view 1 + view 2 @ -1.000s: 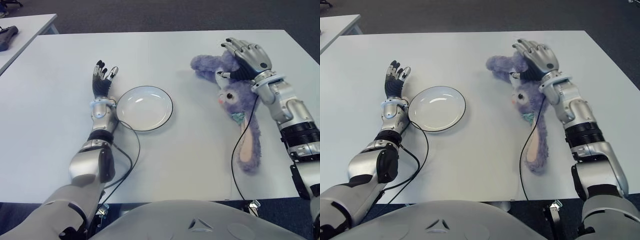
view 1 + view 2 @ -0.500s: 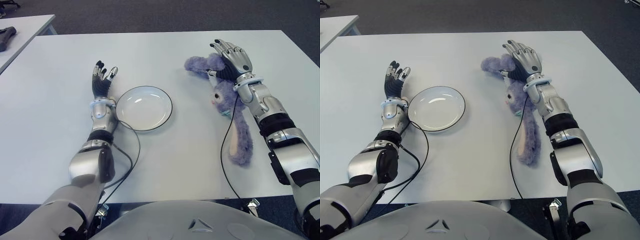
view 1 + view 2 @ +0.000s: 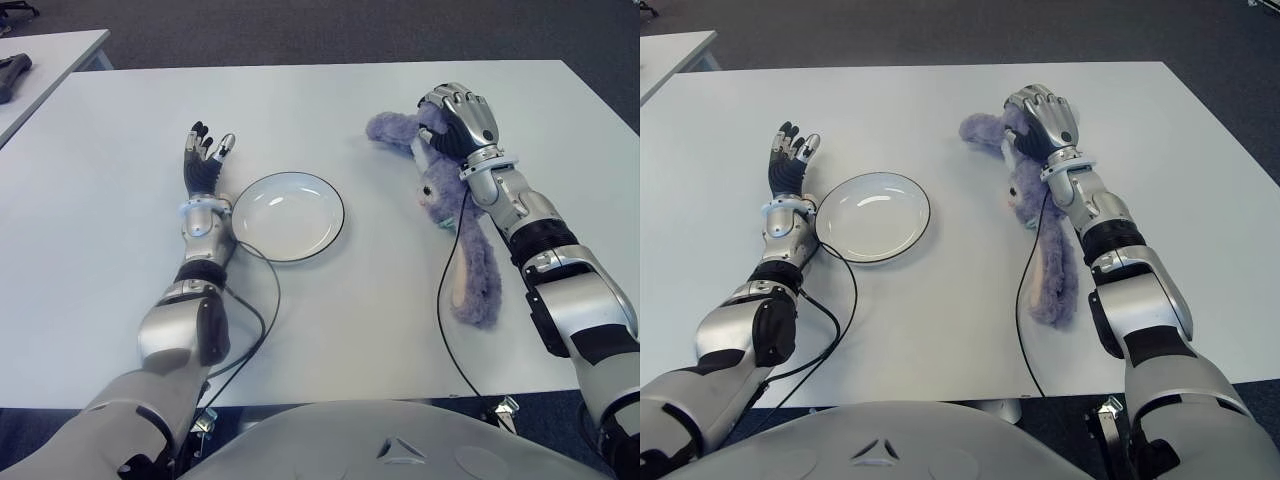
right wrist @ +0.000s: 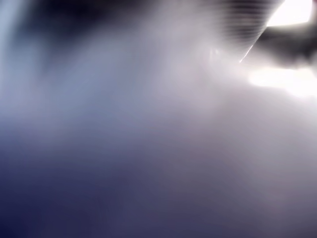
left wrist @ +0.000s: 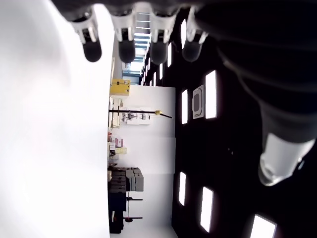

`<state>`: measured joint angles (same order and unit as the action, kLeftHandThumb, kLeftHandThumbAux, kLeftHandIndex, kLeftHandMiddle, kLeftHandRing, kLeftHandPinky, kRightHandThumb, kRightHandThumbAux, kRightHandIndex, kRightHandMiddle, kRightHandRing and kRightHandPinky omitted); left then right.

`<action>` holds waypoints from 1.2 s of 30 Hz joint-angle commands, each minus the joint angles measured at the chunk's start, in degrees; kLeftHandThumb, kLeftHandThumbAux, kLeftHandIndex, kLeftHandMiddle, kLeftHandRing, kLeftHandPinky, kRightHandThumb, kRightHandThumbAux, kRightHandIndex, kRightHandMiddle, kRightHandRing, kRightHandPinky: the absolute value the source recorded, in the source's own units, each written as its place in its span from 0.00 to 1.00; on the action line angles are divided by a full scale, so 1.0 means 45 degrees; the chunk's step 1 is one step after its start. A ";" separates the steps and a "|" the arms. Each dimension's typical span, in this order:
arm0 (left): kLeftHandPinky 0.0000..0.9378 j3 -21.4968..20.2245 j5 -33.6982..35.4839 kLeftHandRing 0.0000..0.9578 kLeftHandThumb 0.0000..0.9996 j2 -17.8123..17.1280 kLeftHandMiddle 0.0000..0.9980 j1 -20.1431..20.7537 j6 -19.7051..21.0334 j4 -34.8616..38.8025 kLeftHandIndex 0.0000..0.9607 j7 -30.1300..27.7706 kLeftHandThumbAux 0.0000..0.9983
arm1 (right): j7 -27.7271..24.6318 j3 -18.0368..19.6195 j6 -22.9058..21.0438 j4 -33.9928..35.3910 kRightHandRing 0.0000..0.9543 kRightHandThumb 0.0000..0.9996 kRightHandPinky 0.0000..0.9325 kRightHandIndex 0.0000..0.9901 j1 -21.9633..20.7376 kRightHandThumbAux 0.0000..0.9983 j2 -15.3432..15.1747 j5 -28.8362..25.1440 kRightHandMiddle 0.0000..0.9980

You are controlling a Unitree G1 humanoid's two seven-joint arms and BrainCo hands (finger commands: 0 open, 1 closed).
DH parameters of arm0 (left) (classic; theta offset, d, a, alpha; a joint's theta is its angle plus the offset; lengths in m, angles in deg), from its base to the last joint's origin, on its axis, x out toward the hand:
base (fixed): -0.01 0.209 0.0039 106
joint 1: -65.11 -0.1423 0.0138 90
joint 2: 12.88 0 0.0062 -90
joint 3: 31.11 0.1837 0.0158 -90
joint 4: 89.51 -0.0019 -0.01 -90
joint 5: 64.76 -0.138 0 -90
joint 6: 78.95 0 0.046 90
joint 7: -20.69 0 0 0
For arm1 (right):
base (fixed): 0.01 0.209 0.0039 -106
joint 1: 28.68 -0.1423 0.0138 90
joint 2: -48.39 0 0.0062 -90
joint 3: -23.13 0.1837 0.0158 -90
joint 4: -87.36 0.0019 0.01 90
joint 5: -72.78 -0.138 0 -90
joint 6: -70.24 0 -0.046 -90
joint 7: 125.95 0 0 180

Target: Put the doll into the plate.

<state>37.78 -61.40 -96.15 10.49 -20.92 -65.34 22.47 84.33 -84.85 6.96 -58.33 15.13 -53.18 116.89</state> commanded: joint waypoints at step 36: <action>0.00 -0.0131 0.0246 0.04 0.00 0.1327 0.08 -0.3563 0.0202 -0.2021 0.04 0.0111 0.59 | 0.2414 0.0571 0.3182 -0.2545 0.89 0.70 0.92 0.44 0.0263 0.71 0.1380 -0.2364 0.84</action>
<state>37.75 -61.40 -96.20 10.49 -20.94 -65.32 22.47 95.30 -82.36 19.89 -67.18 13.63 -49.58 107.77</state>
